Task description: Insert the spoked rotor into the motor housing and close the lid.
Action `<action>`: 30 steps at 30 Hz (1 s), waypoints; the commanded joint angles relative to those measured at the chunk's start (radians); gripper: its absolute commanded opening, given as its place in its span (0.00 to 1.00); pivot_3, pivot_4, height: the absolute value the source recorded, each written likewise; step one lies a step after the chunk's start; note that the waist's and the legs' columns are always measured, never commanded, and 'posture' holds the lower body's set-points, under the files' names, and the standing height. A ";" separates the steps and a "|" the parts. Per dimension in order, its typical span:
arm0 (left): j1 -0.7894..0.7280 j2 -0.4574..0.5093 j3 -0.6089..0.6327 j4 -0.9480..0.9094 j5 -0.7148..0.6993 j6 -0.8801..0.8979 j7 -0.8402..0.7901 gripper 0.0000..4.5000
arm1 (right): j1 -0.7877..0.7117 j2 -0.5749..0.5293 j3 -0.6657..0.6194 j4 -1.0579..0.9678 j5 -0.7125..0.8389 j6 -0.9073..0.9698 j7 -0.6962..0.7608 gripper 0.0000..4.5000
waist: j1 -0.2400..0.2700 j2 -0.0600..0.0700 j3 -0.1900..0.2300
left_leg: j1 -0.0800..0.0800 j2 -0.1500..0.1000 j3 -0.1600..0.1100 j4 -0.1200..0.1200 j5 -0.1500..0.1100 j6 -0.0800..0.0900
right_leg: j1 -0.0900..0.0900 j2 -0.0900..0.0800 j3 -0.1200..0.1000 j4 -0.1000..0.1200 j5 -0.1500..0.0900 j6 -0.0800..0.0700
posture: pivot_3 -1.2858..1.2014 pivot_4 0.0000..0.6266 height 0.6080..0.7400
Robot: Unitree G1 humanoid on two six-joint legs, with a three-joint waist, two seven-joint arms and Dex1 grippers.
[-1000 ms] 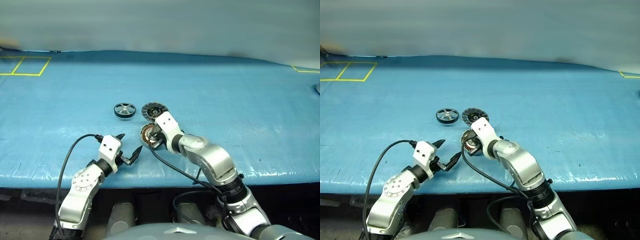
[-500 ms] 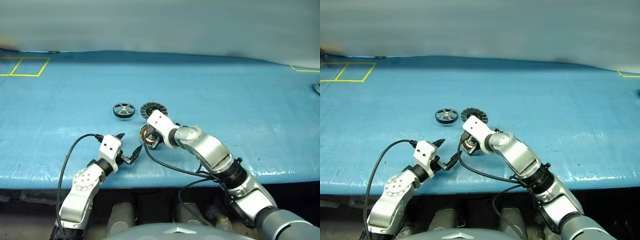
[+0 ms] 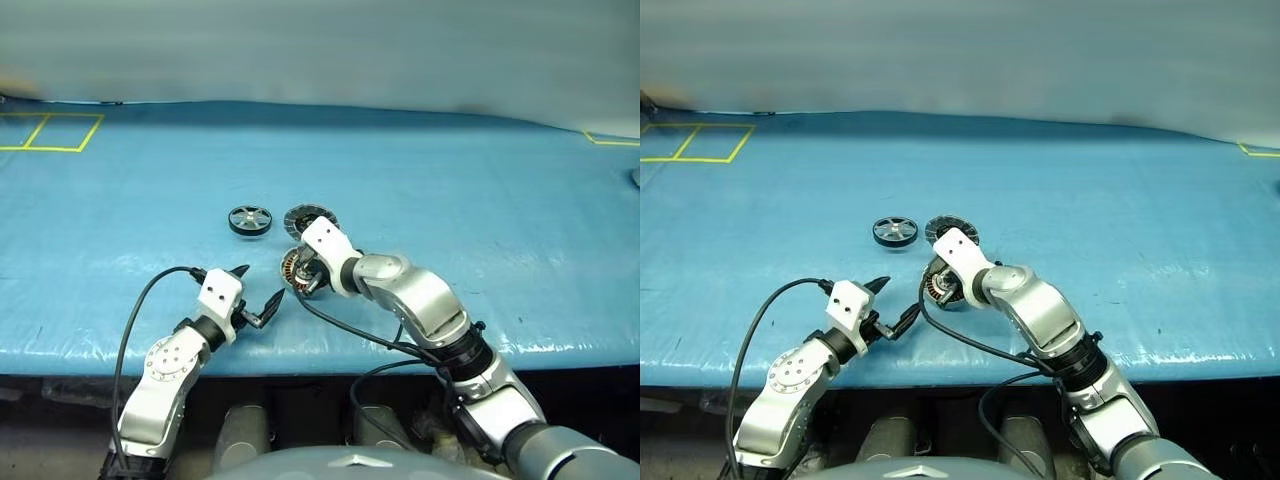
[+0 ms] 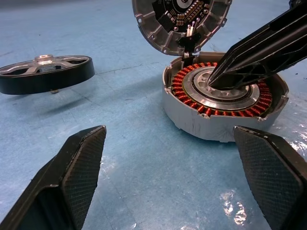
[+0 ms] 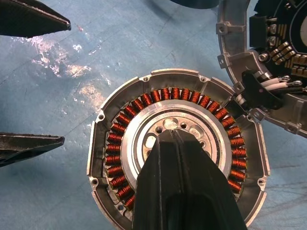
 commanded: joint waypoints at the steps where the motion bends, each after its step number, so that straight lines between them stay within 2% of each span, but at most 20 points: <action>1: -0.006 0.002 -0.001 -0.007 -0.004 -0.014 -0.005 1.00 | 0.018 0.000 -0.055 -0.051 0.011 0.025 -0.017 0.01 | 0.001 0.000 0.000 | 0.000 0.000 0.000 0.000 0.000 0.000 | 0.000 0.000 0.000 0.000 0.000 0.000 | 0.52 0.24 1.00; 12: -0.005 0.001 -0.006 -0.010 -0.001 -0.011 -0.004 1.00 | 0.071 0.034 -0.122 -0.152 0.071 0.050 -0.029 0.01 | 0.000 0.000 0.000 | -0.001 0.000 0.000 0.000 0.000 0.000 | -0.001 0.000 0.000 0.000 0.000 0.000 | 0.52 0.24 1.00; 18: -0.014 0.007 0.000 -0.009 -0.004 -0.009 -0.007 1.00 | 0.066 0.015 -0.170 -0.224 0.122 0.061 -0.010 0.01 | 0.000 0.000 0.000 | -0.001 0.000 0.000 0.000 0.000 0.000 | -0.001 0.000 0.000 -0.001 0.000 0.000 | 0.52 0.24 1.00; 30: -0.033 0.014 0.002 0.001 -0.001 -0.008 -0.018 1.00 | 0.143 0.090 -0.121 -0.115 0.105 -0.075 -0.065 0.01 | -0.001 0.000 0.000 | -0.001 0.000 0.000 0.000 0.000 0.000 | 0.000 0.001 0.000 0.000 0.000 0.000 | 0.52 0.24 1.00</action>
